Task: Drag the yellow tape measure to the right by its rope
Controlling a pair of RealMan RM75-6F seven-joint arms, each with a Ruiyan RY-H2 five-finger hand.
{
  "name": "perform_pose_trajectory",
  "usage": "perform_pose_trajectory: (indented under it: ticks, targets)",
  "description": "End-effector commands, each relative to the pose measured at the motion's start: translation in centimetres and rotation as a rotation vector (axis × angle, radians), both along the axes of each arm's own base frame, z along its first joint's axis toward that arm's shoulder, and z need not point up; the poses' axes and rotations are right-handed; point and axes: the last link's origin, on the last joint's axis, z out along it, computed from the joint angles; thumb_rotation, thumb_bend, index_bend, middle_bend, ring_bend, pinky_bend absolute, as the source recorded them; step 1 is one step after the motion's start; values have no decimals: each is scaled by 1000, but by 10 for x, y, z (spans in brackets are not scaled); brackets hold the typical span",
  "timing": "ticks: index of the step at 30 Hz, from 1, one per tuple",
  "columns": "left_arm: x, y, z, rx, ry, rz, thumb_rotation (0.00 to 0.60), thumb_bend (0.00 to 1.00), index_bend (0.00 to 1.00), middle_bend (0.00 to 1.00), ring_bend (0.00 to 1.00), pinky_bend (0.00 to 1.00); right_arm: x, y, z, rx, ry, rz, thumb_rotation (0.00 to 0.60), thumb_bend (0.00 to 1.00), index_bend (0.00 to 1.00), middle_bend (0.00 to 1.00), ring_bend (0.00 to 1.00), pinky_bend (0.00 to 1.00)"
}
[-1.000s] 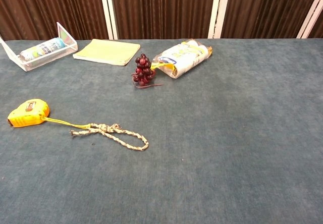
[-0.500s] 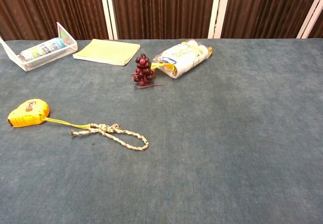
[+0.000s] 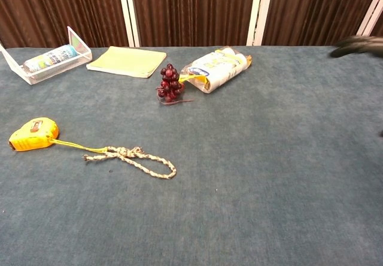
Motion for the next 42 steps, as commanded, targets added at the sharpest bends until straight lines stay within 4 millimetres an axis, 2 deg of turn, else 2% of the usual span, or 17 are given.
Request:
perform_pose_trajectory:
  ticks: [1, 8, 13, 19, 22, 26, 32, 38, 42]
  targets:
    - [0, 0, -3, -12, 13, 2, 600, 406, 43, 0, 0, 19, 51, -32, -38, 147, 30, 111, 600, 155, 209, 55, 61, 0]
    - [1, -2, -1, 1, 21, 5, 600, 406, 44, 0, 0, 19, 102, -60, -88, 236, 41, 167, 600, 272, 245, 55, 69, 0]
    - [1, -2, -1, 5, 26, 10, 600, 406, 43, 0, 0, 19, 128, -60, -119, 295, 27, 194, 600, 301, 272, 54, 74, 0]
    - [0, -3, -1, 1, 36, 19, 600, 407, 43, 0, 0, 19, 147, -57, -146, 353, 0, 196, 600, 320, 304, 55, 74, 0]
    - [0, -3, -2, 1, 37, 21, 600, 407, 43, 0, 0, 19, 150, -56, -149, 357, -4, 197, 600, 320, 315, 55, 74, 0]
    - [1, -2, -3, -3, 41, 24, 600, 406, 43, 0, 0, 19, 158, -49, -173, 403, 13, 205, 600, 328, 355, 55, 74, 0]
    - [0, -3, -1, 6, 36, 27, 600, 406, 42, 0, 0, 19, 161, -43, -188, 436, 27, 200, 600, 353, 404, 55, 74, 0]
    - [-1, -3, 1, 12, 29, 30, 600, 406, 42, 0, 0, 19, 160, -47, -190, 409, 44, 209, 600, 378, 486, 55, 74, 0]
    - [-1, -3, 2, 14, 26, 34, 600, 406, 42, 0, 0, 19, 153, -51, -188, 388, 82, 210, 600, 399, 501, 55, 74, 0]
